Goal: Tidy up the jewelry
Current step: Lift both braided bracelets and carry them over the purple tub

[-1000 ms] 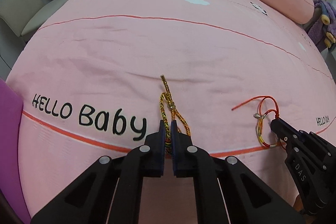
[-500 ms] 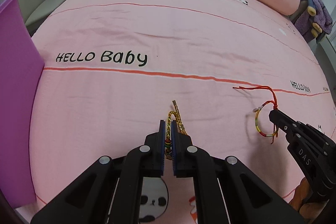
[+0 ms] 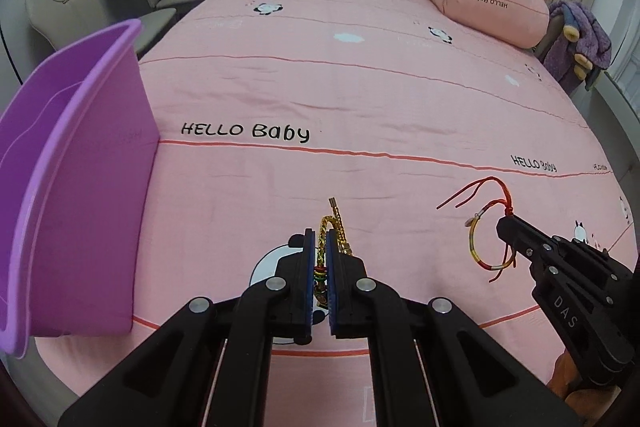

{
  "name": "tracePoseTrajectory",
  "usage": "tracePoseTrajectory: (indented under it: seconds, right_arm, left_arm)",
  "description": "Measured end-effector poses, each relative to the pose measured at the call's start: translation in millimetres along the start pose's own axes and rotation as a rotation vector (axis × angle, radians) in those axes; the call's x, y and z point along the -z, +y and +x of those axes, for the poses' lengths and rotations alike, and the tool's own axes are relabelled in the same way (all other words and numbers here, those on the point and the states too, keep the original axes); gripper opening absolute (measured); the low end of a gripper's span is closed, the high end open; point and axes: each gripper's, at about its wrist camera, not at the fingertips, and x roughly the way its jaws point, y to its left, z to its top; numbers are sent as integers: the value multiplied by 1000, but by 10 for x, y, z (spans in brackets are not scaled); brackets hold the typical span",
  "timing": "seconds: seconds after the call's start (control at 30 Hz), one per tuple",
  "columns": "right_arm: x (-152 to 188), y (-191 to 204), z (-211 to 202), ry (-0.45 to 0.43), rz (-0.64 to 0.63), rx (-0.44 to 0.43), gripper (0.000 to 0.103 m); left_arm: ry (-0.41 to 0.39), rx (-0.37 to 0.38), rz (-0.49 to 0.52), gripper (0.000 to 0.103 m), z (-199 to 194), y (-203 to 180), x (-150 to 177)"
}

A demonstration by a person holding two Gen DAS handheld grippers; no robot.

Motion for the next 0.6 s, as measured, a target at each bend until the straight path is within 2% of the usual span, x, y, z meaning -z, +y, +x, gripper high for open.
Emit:
tracePoseTrajectory:
  seconds: [0.3, 0.6]
  right_arm:
    - [-120, 636, -473, -83, -106, -64, 4]
    - [-359, 1500, -626, -123, -202, -202, 4]
  left_arm:
    - [-119, -38, -13, 6, -732, 321, -3]
    - [-188, -135, -68, 6, -1210, 982, -35]
